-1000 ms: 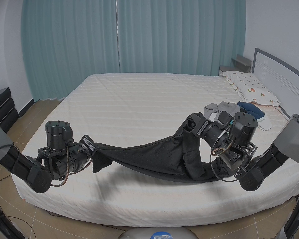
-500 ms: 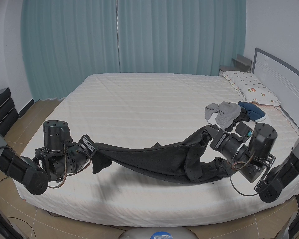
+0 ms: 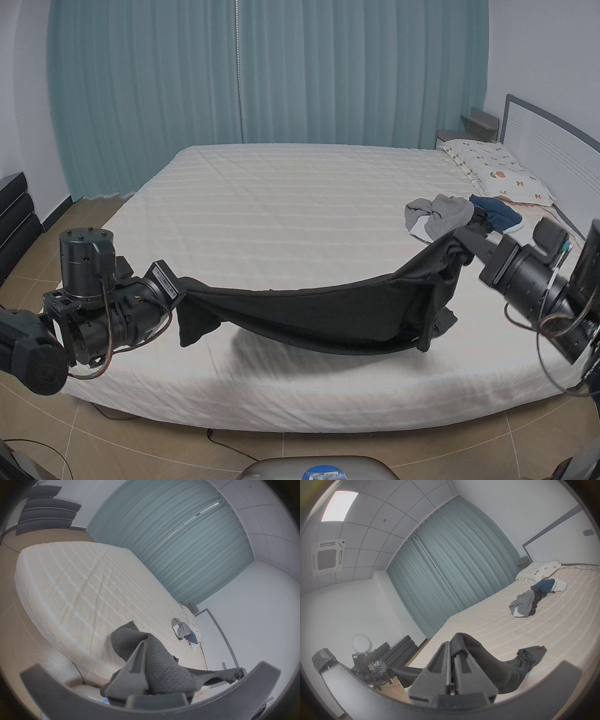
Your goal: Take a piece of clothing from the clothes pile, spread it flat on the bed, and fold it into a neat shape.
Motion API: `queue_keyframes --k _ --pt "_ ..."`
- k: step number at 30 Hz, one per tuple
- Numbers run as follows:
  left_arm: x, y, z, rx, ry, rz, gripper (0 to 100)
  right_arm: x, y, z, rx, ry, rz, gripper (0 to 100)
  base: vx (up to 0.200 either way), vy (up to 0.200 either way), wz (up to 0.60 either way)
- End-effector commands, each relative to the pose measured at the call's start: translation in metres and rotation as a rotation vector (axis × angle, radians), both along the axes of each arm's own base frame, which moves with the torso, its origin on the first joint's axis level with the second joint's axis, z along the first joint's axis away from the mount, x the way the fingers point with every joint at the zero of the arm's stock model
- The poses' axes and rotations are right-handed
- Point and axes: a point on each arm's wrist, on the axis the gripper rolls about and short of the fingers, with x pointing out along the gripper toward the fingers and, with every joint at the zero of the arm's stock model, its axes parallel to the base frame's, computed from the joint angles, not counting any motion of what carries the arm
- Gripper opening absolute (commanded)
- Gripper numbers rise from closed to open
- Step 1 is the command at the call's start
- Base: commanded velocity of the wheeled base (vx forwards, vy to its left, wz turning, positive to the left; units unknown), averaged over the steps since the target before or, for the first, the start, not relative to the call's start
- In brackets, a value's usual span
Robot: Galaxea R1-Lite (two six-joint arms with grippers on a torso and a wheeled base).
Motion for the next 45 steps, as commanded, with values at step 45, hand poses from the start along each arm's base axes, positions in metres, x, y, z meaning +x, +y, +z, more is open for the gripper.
queue_keyframes --k 45 --pt "0.216 -0.047 -0.063 0.043 0.137 0.079 0 0.267 0.025 -0.056 -0.009 0.056 -0.318 0 0.107 0.000 0.00"
